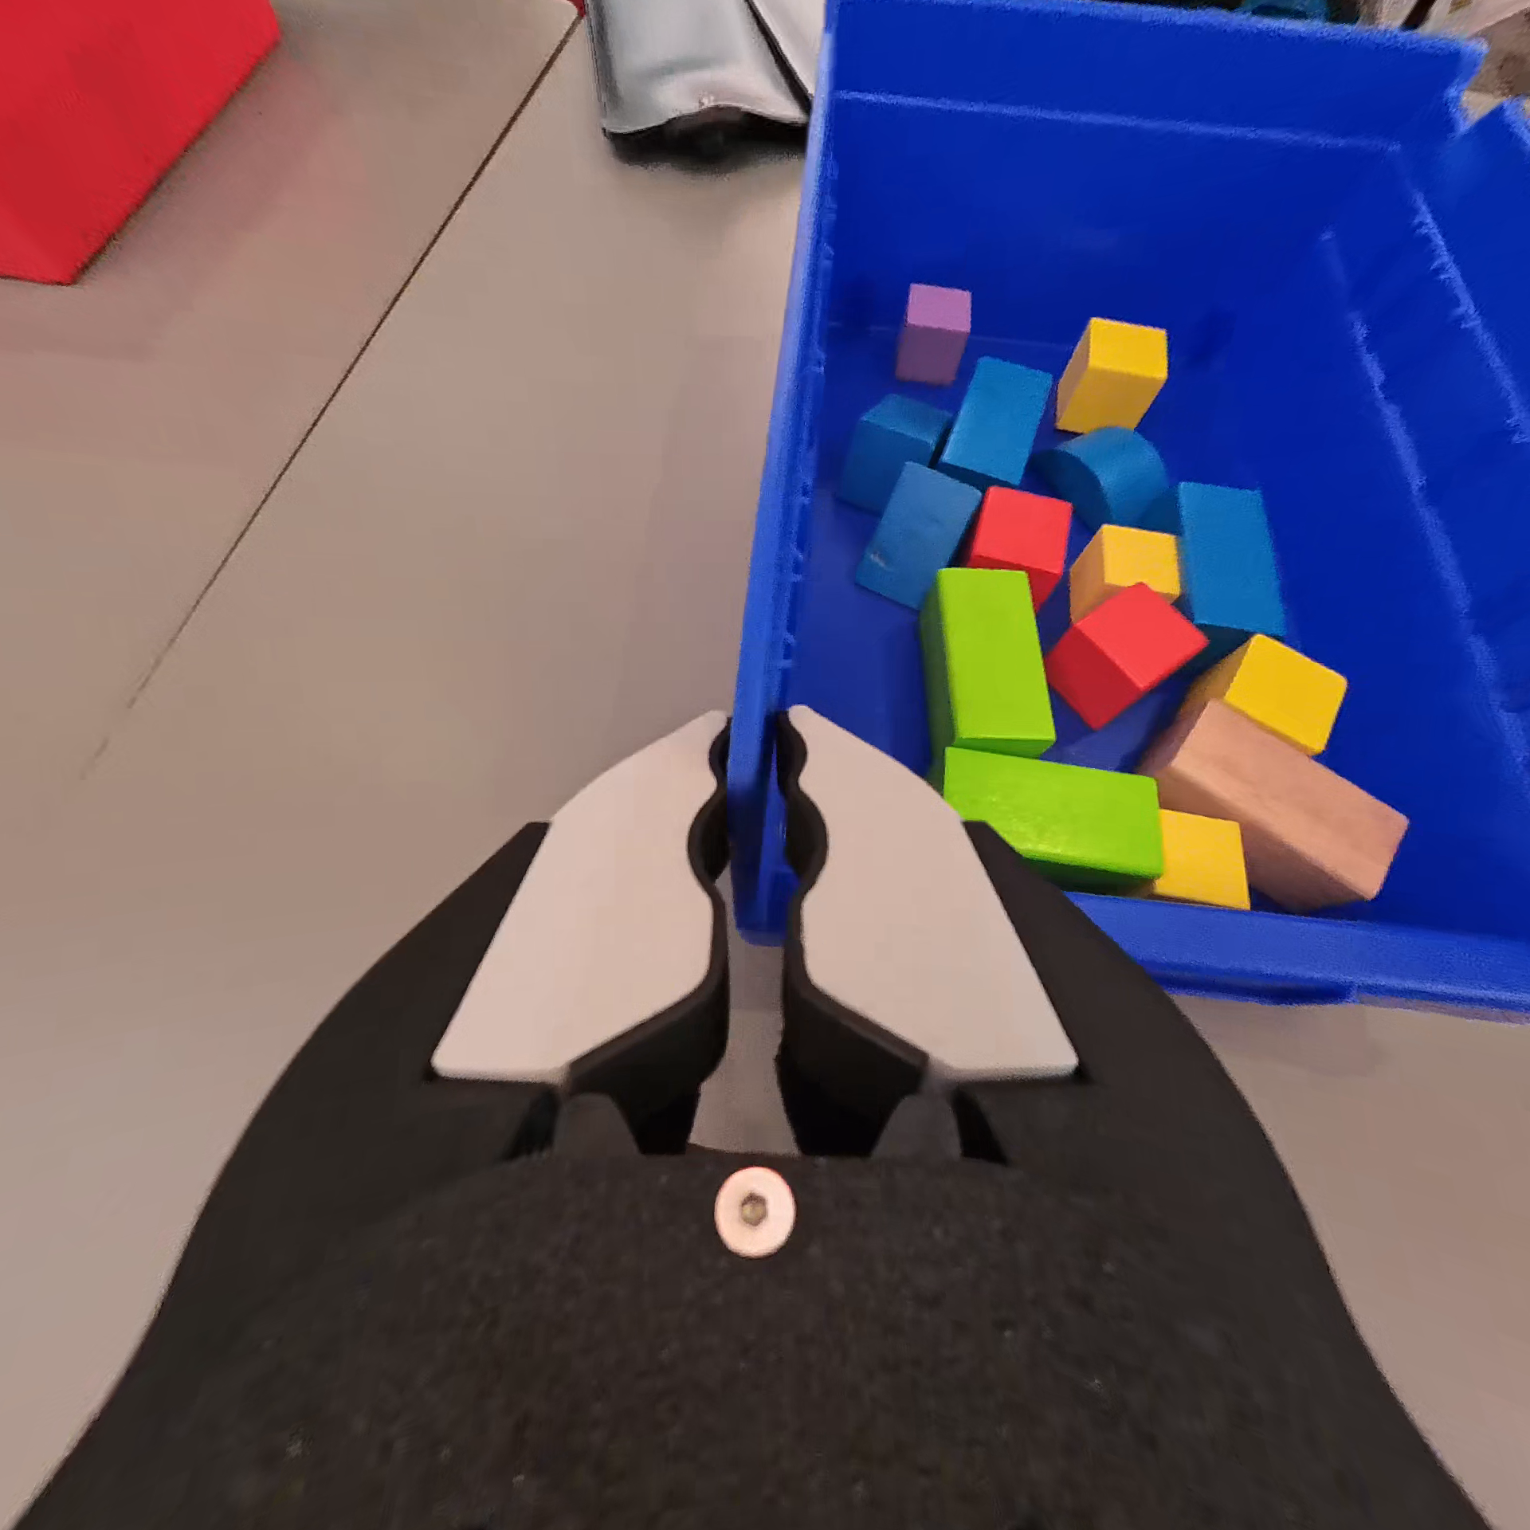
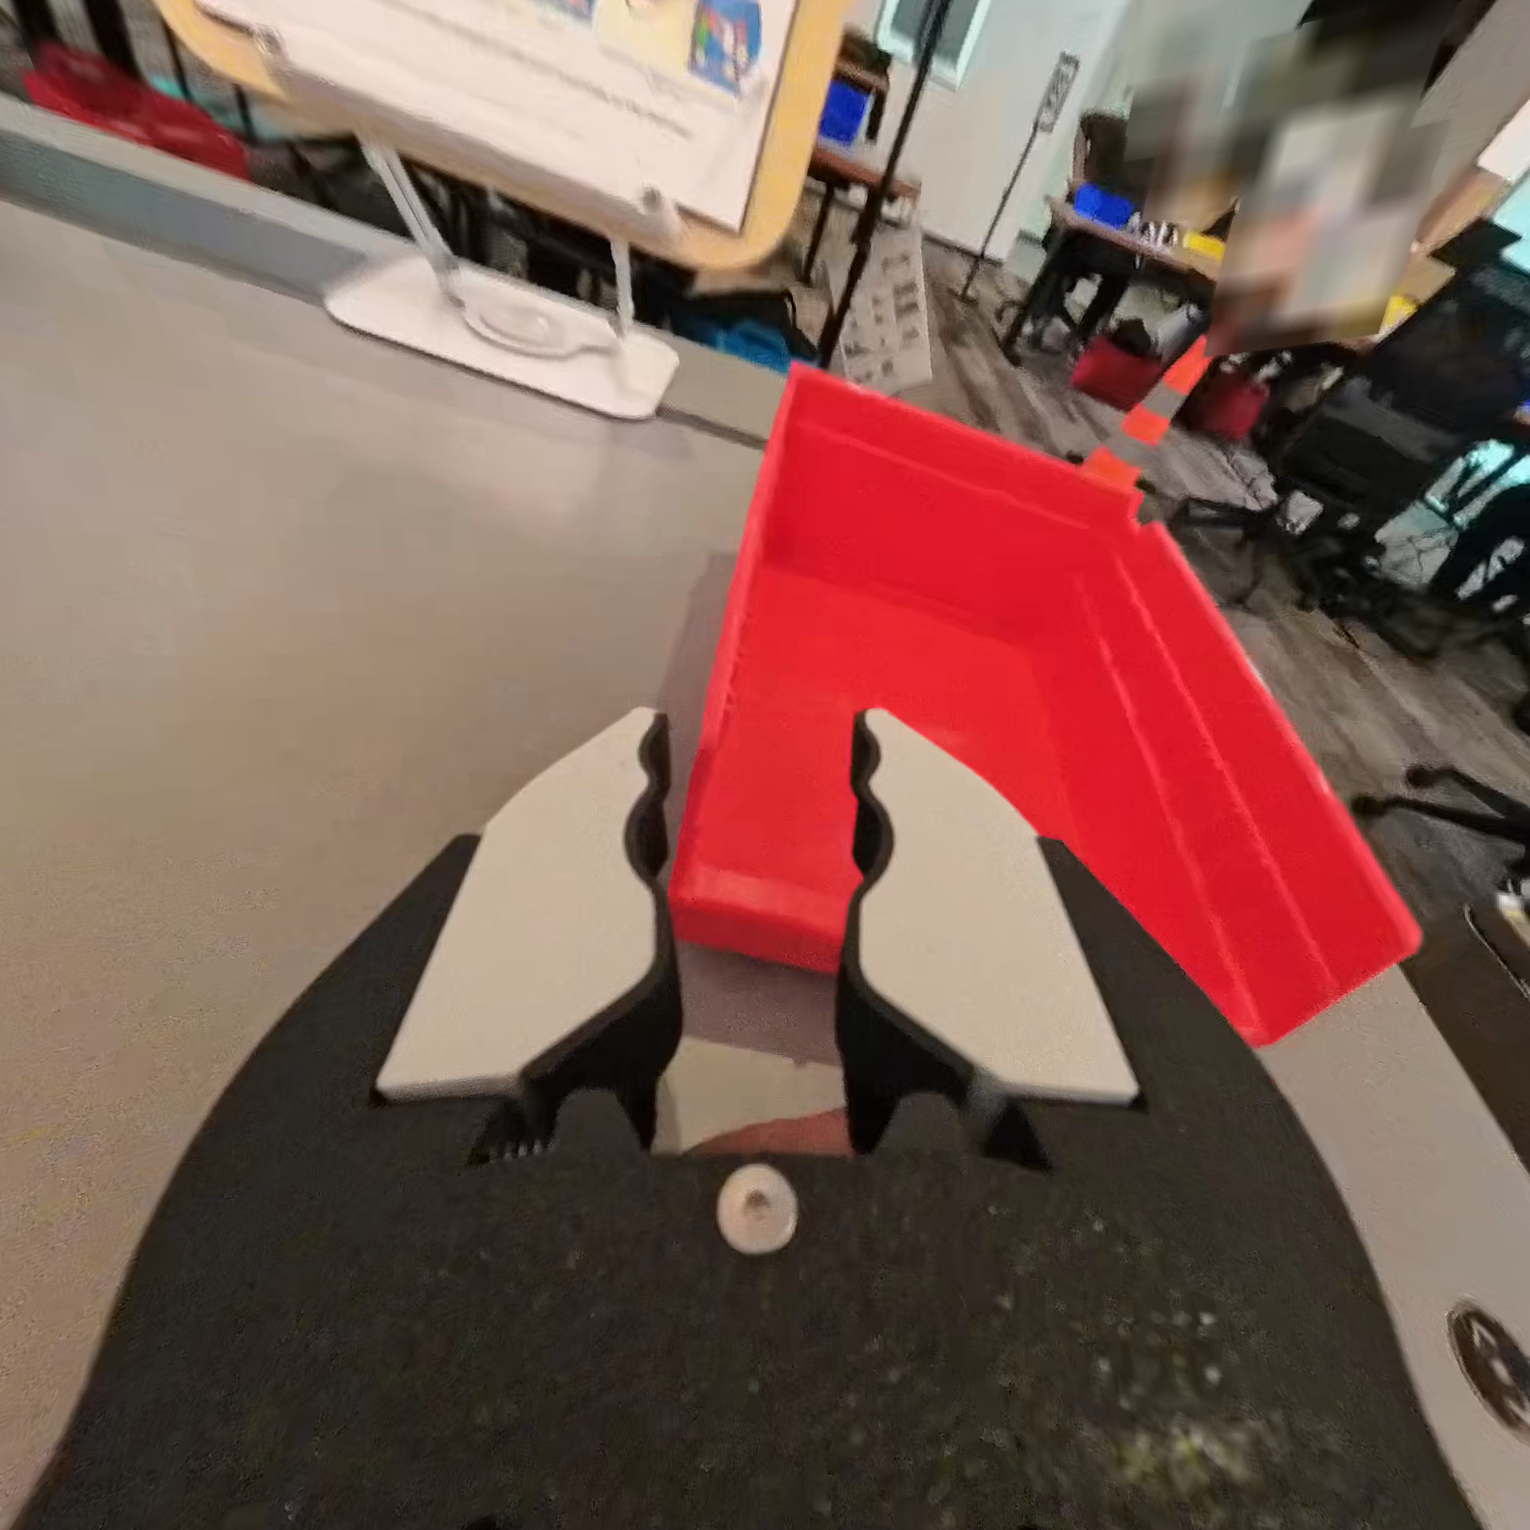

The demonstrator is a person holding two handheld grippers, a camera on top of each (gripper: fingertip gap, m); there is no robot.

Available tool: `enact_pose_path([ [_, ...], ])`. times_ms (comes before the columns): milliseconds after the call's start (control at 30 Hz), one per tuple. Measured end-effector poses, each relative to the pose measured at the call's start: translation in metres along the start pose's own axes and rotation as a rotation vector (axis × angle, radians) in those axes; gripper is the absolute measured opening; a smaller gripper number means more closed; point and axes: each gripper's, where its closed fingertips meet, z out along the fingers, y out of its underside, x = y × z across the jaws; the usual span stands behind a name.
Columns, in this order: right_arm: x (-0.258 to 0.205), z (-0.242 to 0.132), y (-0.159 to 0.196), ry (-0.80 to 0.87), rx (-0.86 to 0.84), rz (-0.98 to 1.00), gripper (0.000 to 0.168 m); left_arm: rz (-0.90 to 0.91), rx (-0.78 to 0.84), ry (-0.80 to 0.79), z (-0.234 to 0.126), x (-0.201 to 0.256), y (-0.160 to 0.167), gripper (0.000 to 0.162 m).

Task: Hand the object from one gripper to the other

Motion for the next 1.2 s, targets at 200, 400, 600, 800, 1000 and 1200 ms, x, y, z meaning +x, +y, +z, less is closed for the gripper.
enact_pose_path([
  [200, -0.021, 0.035, 0.03, -0.005, -0.175, 0.068, 0.034, -0.011, 0.015, 0.024, 0.001, 0.002, -0.001, 0.004],
  [400, -0.013, 0.034, 0.042, 0.009, -0.217, 0.096, 0.004, 0.038, 0.021, 0.099, 0.006, -0.001, -0.005, 0.003],
  [600, -0.011, 0.038, 0.041, -0.018, -0.201, 0.096, 0.003, 0.093, 0.007, 0.156, 0.009, -0.003, -0.007, 0.003],
  [800, -0.004, 0.03, 0.043, -0.09, -0.164, 0.116, 0.005, 0.149, 0.022, 0.187, 0.01, -0.003, -0.008, 0.004],
  [1000, 0.005, -0.022, 0.0, -0.239, -0.024, 0.121, 0.029, 0.058, 0.131, 0.212, -0.055, 0.01, -0.036, 0.037],
  [1200, 0.081, -0.046, -0.008, -0.18, 0.046, 0.241, 0.041, -0.051, 0.204, 0.363, -0.121, 0.085, -0.019, 0.044],
])
